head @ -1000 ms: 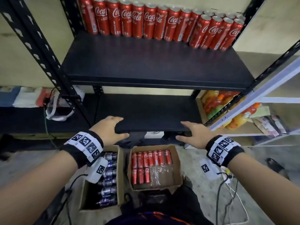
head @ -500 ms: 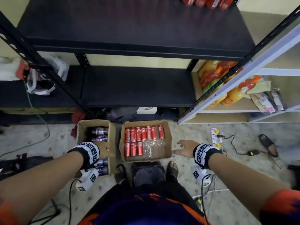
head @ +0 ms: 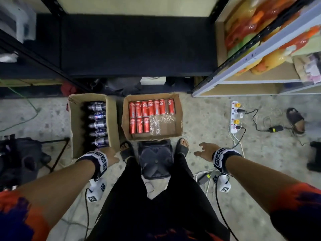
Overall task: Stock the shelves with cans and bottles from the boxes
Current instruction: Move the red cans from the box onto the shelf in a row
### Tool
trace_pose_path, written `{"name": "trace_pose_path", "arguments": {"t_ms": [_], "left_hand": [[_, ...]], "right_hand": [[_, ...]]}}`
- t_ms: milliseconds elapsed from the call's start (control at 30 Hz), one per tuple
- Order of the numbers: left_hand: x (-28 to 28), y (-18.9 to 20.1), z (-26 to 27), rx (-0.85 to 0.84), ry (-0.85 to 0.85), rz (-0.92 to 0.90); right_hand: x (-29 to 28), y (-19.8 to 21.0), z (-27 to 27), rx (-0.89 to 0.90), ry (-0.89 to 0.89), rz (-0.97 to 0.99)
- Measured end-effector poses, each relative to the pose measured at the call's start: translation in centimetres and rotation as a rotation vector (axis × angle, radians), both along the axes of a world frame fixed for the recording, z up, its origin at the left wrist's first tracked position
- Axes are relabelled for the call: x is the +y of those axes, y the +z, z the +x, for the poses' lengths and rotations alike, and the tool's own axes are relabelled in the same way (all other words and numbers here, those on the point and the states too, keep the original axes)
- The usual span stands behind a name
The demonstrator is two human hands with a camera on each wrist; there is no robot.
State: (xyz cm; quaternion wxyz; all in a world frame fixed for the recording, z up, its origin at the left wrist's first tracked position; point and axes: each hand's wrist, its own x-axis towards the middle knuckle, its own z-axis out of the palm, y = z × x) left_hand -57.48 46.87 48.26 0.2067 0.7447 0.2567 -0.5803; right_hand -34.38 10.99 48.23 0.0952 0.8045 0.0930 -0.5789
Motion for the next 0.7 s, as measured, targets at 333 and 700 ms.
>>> {"name": "trace_pose_path", "arguments": {"t_ms": [333, 700], "left_hand": [[-2.9, -12.3, 1.4, 0.008, 0.051, 0.03], [-0.4, -31.6, 7.5, -0.113, 0.261, 0.051]], "right_hand": [[-0.1, -13.4, -0.9, 0.098, 0.07, 0.008], [8.0, -32.1, 2.5, 0.079, -0.045, 0.173]]}}
